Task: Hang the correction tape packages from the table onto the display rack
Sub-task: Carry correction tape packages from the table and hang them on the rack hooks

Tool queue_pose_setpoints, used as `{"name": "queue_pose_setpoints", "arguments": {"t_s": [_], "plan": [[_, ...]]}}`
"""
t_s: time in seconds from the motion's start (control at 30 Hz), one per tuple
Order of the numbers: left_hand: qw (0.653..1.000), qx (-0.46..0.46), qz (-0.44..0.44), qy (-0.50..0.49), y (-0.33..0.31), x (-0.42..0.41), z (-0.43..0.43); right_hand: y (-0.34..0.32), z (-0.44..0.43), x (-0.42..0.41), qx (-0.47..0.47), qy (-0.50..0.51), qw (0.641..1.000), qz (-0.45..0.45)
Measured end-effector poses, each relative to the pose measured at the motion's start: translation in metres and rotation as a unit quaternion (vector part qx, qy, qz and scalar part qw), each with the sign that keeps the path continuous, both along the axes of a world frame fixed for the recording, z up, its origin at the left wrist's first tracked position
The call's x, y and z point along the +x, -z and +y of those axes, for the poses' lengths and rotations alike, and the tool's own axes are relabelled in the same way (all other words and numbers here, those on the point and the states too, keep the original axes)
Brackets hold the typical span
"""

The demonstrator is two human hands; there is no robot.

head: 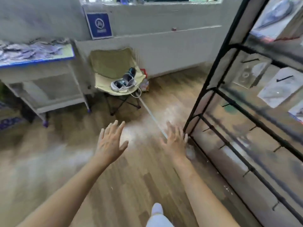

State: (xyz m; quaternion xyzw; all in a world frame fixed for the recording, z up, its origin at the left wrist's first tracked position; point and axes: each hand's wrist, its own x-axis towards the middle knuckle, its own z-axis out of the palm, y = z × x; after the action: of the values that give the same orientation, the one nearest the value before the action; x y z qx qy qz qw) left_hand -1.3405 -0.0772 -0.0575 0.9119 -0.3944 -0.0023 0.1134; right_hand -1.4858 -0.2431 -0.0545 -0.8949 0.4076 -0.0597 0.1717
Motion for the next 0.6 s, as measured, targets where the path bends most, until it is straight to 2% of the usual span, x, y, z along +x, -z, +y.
{"name": "queue_pose_setpoints", "arguments": {"t_s": [0.23,0.6], "plan": [[0.987,-0.029,0.041,-0.151,-0.003,0.104,0.073,-0.005,0.037,0.149,0.022,-0.126,0.991,-0.025],[0.962,-0.069,-0.011,-0.265,-0.047,0.318,0.082,-0.044,0.022,0.405,0.011,-0.224,0.973,-0.052]]}}
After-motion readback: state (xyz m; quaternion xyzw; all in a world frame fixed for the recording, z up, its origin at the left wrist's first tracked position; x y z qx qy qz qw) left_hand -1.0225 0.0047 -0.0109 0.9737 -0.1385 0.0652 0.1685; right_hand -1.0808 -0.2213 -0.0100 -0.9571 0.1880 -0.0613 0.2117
